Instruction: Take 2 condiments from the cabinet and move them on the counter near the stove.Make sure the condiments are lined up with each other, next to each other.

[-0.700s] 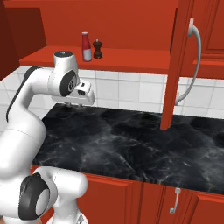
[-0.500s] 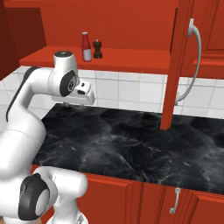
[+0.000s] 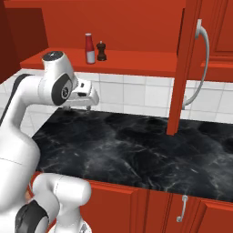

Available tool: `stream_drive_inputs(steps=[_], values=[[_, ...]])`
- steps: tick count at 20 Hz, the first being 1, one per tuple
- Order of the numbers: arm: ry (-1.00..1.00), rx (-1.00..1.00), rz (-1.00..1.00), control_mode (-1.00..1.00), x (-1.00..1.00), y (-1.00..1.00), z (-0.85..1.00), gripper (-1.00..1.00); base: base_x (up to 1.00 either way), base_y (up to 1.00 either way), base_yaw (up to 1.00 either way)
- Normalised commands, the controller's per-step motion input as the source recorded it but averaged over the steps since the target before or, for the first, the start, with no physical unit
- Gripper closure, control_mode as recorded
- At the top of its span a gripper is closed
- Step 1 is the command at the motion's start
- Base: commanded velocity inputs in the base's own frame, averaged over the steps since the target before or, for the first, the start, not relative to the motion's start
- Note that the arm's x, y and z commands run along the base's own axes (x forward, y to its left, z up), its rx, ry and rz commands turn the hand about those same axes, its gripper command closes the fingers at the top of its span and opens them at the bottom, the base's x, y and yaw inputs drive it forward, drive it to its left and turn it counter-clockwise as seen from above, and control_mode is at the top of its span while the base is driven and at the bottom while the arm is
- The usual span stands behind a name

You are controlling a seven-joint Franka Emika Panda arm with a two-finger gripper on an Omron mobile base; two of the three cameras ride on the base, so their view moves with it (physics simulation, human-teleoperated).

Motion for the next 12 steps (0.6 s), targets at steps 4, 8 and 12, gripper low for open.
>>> stream_drive_inputs(steps=[4,8,12], values=[[-0.34,-0.03,0.00,-1.00,0.09,0.17,0.65,-1.00,0.00,0.00,0.00],[-0.24,-0.03,-0.08,-1.00,0.13,0.47,0.70,-1.00,0.00,0.00,0.00],[-0.19,0.00,-0.09,-1.00,0.11,0.41,0.64,-1.00,0.00,0.00,0.00]])
